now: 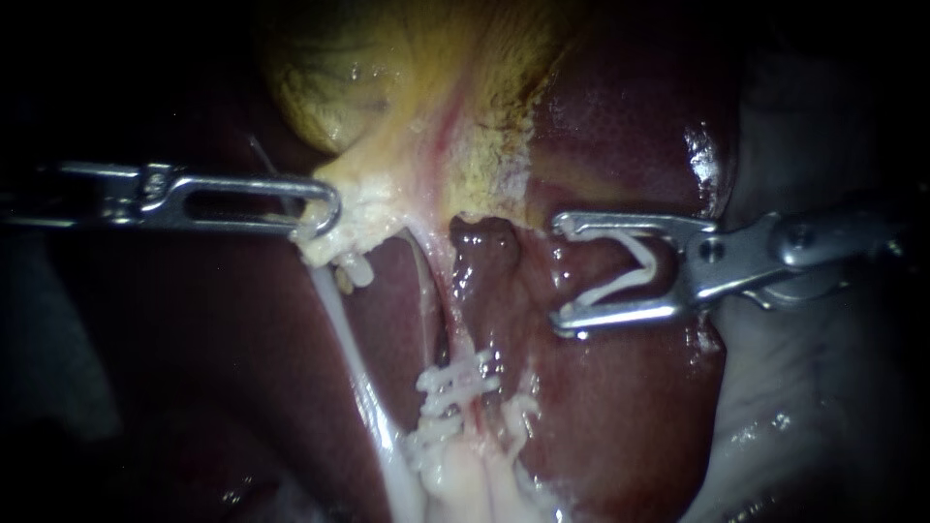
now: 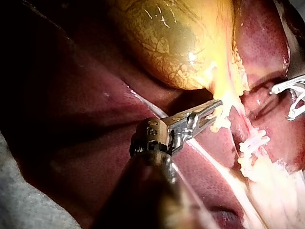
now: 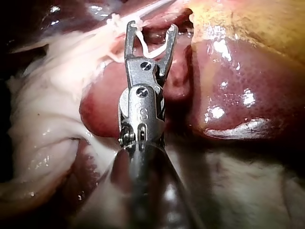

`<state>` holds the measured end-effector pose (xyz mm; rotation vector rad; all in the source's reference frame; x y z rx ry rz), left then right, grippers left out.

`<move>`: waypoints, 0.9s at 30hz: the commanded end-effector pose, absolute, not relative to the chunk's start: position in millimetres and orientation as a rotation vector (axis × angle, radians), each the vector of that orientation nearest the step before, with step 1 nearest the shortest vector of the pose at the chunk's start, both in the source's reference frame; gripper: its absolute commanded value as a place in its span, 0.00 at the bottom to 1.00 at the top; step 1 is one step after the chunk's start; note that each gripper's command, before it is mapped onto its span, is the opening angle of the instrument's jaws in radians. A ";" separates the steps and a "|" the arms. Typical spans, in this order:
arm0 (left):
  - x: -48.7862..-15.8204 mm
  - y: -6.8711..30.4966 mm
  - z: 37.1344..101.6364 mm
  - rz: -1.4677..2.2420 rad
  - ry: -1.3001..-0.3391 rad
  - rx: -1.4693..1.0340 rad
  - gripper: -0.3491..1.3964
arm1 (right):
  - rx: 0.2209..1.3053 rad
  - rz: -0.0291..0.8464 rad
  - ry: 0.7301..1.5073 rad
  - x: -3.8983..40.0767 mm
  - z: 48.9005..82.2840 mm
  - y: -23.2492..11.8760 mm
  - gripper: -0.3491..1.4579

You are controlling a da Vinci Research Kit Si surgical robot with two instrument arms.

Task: Clipping third clip right tube

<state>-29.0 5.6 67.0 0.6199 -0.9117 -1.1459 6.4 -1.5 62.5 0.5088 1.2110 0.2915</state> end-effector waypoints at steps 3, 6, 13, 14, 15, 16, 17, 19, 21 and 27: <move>-29.0 5.6 66.9 -1.147 -0.912 0.619 0.00 | 0.543 0.331 1.202 7.5 63.9 -1.8 0.47; -29.0 5.6 66.8 -1.147 -0.911 0.619 0.00 | 0.568 0.360 1.192 8.7 64.9 -2.0 0.47; -29.1 5.4 66.5 -1.156 -0.910 0.618 0.00 | 0.599 0.402 1.173 10.9 66.9 -2.3 0.47; -29.1 5.3 66.5 -1.157 -0.910 0.618 0.00 | 0.601 0.406 1.168 11.0 67.2 -2.4 0.47; -29.1 5.3 66.4 -1.157 -0.910 0.618 0.00 | 0.606 0.407 1.164 11.2 67.6 -2.5 0.47; -29.2 5.3 66.3 -1.158 -0.910 0.617 0.00 | 0.611 0.416 1.158 11.3 67.9 -2.6 0.47; -29.2 5.3 66.3 -1.158 -0.910 0.617 0.00 | 0.615 0.419 1.157 11.5 68.1 -2.6 0.46; -29.3 5.2 66.2 -1.157 -0.909 0.619 0.00 | 0.624 0.424 1.155 11.9 68.7 -2.8 0.46; -29.4 5.2 66.2 -1.158 -0.909 0.619 0.00 | 0.641 0.429 1.153 12.5 69.2 -3.1 0.46; -29.4 5.1 66.1 -1.153 -0.911 0.616 0.00 | 0.711 0.476 1.163 13.8 69.5 -3.4 0.46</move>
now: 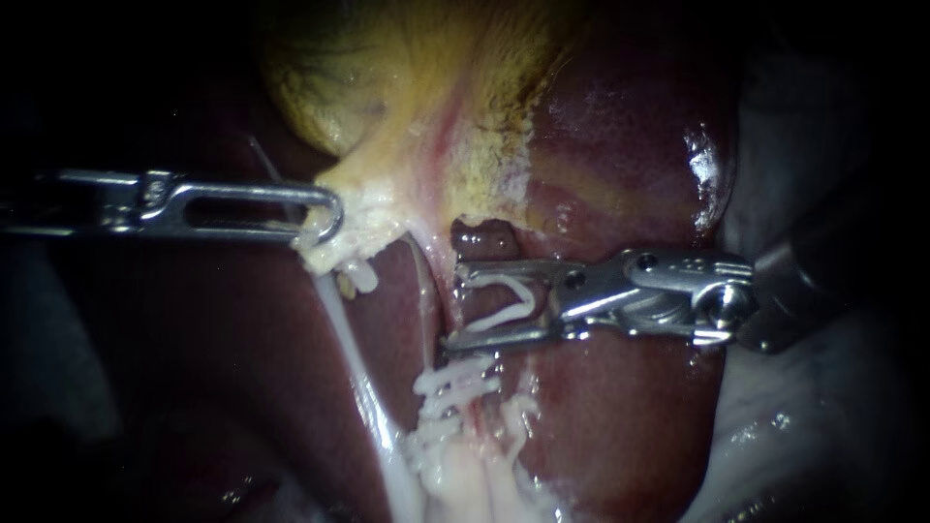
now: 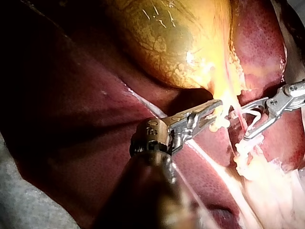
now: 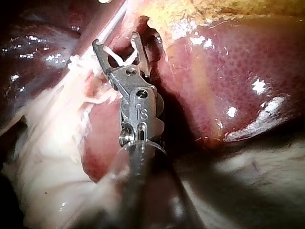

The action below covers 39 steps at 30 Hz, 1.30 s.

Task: Clipping third clip right tube

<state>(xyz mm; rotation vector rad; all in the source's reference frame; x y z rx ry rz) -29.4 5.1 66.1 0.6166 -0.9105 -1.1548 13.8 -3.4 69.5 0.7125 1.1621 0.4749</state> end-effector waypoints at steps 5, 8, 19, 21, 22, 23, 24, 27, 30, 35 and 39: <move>-29.4 5.1 66.1 -1.153 -0.911 0.616 0.00 | 0.783 0.528 1.180 14.7 69.3 -3.6 0.46; -29.4 5.1 66.2 -1.153 -0.911 0.615 0.00 | 0.834 0.560 1.201 15.3 69.3 -3.6 0.46; -29.4 5.2 66.2 -1.153 -0.911 0.616 0.00 | 1.031 0.678 1.311 15.8 69.2 -2.9 0.45; -29.4 5.2 66.2 -1.153 -0.911 0.616 0.00 | 1.045 0.695 1.330 15.8 68.9 -2.4 0.45; -29.4 5.2 66.2 -1.153 -0.911 0.616 0.00 | 1.047 0.699 1.339 15.7 68.8 -2.1 0.45; -29.4 5.2 66.2 -1.153 -0.911 0.616 0.00 | 1.052 0.703 1.351 15.7 68.6 -1.7 0.44; -29.4 5.2 66.2 -1.153 -0.911 0.616 0.00 | 1.054 0.706 1.356 15.6 68.4 -1.4 0.44; -29.4 5.2 66.2 -1.153 -0.911 0.616 0.00 | 1.063 0.728 1.384 15.4 67.8 -0.4 0.44; -29.4 5.1 66.2 -1.153 -0.911 0.616 0.00 | 1.062 0.739 1.393 15.4 67.4 0.2 0.44; -29.4 5.1 66.2 -1.153 -0.911 0.615 0.00 | 1.073 0.749 1.391 15.1 67.5 0.5 0.42; -29.4 5.1 66.2 -1.152 -0.911 0.615 0.00 | 1.094 0.866 1.355 13.8 67.2 0.6 0.11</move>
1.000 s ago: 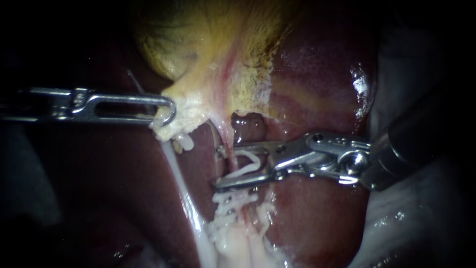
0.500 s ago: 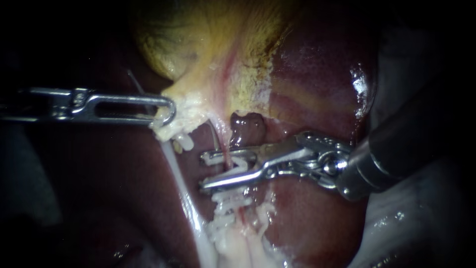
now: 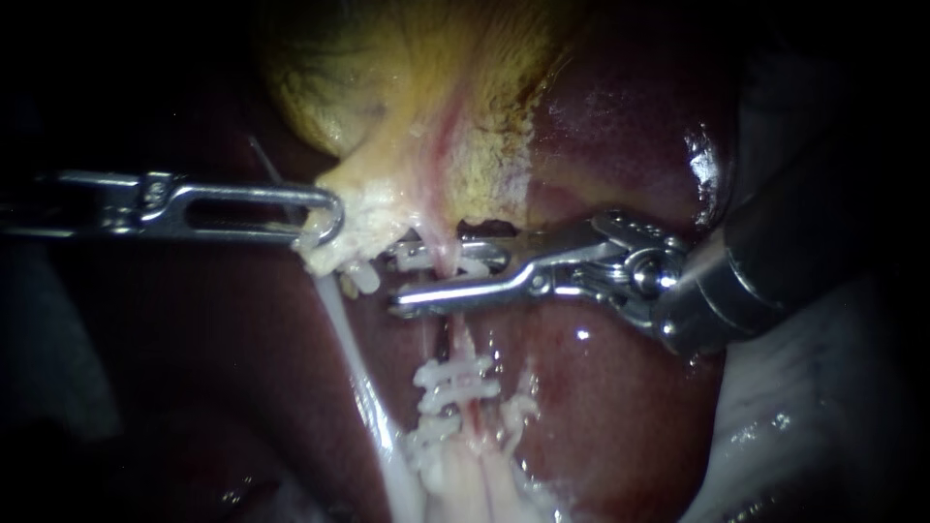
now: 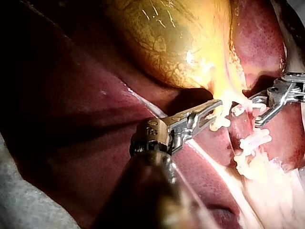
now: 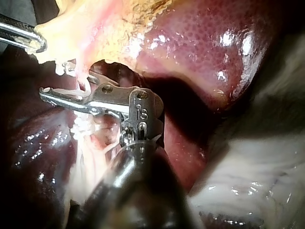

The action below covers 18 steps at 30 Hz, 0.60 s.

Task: Clipping third clip right tube

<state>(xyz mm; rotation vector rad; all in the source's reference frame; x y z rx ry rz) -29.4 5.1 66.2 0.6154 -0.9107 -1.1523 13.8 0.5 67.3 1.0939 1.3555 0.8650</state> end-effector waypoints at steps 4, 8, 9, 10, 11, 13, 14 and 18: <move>-29.4 5.2 66.3 -1.152 -0.911 0.615 0.00 | 1.072 0.934 1.337 12.9 67.0 0.8 0.00; -29.4 5.2 66.4 -1.152 -0.911 0.615 0.00 | 1.076 0.927 1.333 13.0 67.1 0.6 0.00; -29.4 5.2 66.4 -1.152 -0.911 0.615 0.00 | 1.078 0.925 1.333 13.0 67.1 0.6 0.00; -29.4 5.2 66.4 -1.152 -0.911 0.615 0.00 | 1.078 0.925 1.333 13.0 67.1 0.6 0.00; -29.4 5.2 66.4 -1.152 -0.911 0.615 0.00 | 1.081 0.922 1.333 13.0 67.1 0.6 0.00; -29.4 5.2 66.4 -1.152 -0.911 0.615 0.00 | 1.081 0.922 1.333 13.0 67.0 0.5 0.00; -29.4 5.2 66.4 -1.152 -0.911 0.615 0.00 | 1.081 0.922 1.333 13.0 67.0 0.5 0.00; -29.4 5.2 66.4 -1.152 -0.911 0.615 0.00 | 1.081 0.922 1.333 13.0 67.0 0.5 0.00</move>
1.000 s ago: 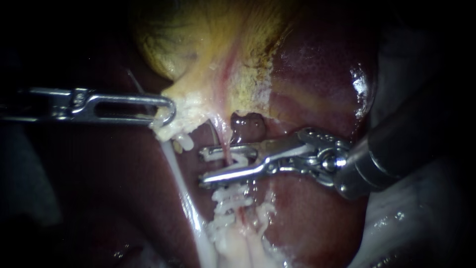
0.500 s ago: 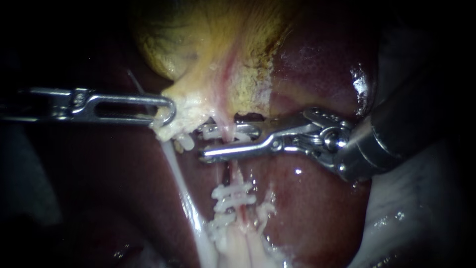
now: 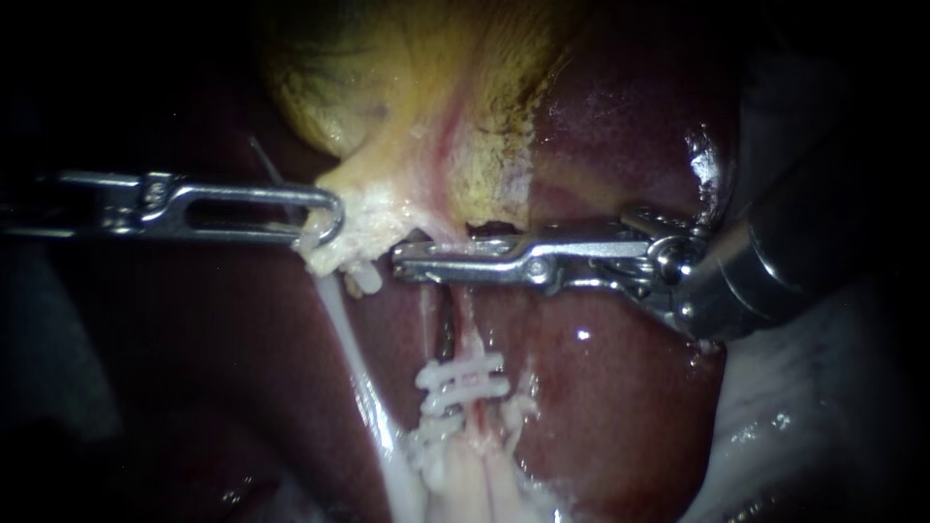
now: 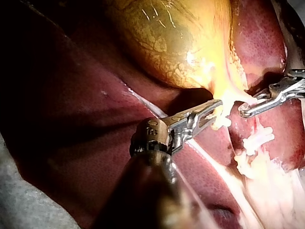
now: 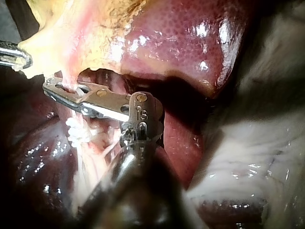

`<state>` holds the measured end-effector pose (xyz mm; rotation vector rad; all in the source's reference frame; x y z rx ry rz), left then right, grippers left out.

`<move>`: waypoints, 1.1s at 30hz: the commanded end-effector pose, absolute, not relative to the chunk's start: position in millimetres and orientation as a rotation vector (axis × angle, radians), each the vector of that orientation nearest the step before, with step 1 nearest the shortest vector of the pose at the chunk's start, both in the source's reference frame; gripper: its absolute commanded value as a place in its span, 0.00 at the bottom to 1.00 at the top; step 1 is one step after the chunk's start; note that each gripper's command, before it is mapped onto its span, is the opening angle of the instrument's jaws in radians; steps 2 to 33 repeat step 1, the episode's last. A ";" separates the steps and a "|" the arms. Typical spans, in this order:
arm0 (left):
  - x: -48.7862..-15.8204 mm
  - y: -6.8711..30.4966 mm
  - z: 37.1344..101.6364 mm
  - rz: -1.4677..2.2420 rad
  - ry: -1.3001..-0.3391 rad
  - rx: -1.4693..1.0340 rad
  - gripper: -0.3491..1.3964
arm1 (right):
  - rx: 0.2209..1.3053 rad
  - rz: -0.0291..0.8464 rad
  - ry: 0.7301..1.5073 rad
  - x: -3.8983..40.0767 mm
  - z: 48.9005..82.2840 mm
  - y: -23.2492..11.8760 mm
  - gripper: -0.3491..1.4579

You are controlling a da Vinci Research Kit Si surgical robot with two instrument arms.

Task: Clipping third clip right tube

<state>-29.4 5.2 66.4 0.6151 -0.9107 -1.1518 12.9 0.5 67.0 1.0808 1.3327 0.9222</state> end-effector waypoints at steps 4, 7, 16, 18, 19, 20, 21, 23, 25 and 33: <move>-29.4 5.2 66.4 -1.152 -0.911 0.615 0.00 | 1.081 0.922 1.333 13.0 67.0 0.5 0.00; -29.4 5.2 66.4 -1.152 -0.911 0.615 0.00 | 1.081 0.922 1.333 13.0 67.0 0.5 0.00; -29.4 5.2 66.4 -1.152 -0.911 0.615 0.00 | 1.081 0.922 1.333 13.0 67.0 0.5 0.00; -29.4 5.2 66.4 -1.152 -0.911 0.615 0.00 | 1.081 0.922 1.333 13.0 67.0 0.5 0.00; -29.4 5.2 66.4 -1.152 -0.911 0.615 0.00 | 1.081 0.922 1.333 13.0 67.0 0.5 0.00; -29.4 5.2 66.4 -1.152 -0.911 0.615 0.00 | 1.081 0.922 1.333 13.0 67.0 0.5 0.00; -29.4 5.2 66.4 -1.152 -0.911 0.615 0.00 | 1.081 0.922 1.333 13.0 67.0 0.5 0.00; -29.4 5.2 66.4 -1.152 -0.911 0.615 0.00 | 1.081 0.922 1.333 13.0 67.0 0.5 0.00; -29.4 5.2 66.4 -1.152 -0.911 0.615 0.00 | 1.081 0.922 1.333 13.0 67.0 0.5 0.00; -29.4 5.2 66.4 -1.152 -0.911 0.615 0.00 | 1.081 0.922 1.333 13.0 67.0 0.5 0.00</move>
